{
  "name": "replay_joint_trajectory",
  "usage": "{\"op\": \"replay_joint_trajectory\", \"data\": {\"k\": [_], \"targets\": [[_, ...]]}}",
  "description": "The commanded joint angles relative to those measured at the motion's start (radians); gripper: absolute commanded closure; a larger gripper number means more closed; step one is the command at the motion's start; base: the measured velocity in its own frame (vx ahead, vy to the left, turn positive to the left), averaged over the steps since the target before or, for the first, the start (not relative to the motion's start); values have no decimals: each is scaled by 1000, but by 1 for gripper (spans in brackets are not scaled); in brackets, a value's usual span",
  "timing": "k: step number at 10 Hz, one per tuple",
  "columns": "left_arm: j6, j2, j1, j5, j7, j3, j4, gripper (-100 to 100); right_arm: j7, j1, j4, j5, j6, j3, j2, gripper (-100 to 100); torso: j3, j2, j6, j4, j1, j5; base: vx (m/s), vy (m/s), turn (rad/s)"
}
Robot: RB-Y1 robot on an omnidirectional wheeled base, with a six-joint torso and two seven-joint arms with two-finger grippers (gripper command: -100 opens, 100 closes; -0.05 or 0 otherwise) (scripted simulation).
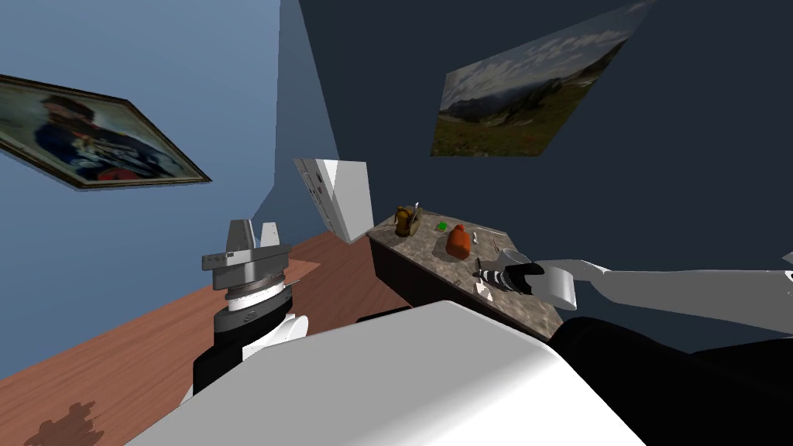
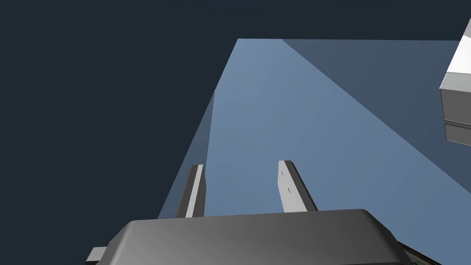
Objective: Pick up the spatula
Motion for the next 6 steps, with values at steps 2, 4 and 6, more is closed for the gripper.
{"op": "replay_joint_trajectory", "data": {"k": [2, 4, 6], "targets": [[0, 0, 0, 0, 0, 0, 0, 0, -18, 60, 8, -22, 9, -24, -25, -100, 1, 2, 0, 1, 0, 0, 19, 0, 39], [0, 0, 0, 0, 0, 0, 0, 0, -26, 76, 18, -43, 16, -15, -42, -100, 1, 2, 0, 1, 0, 0, 36, -8, 86], [0, 0, 0, 0, 0, 0, 0, 0, -43, 109, 39, -87, 31, 5, -73, -100, 0, 0, 0, 0, -1, 0, 81, -9, 152]]}}
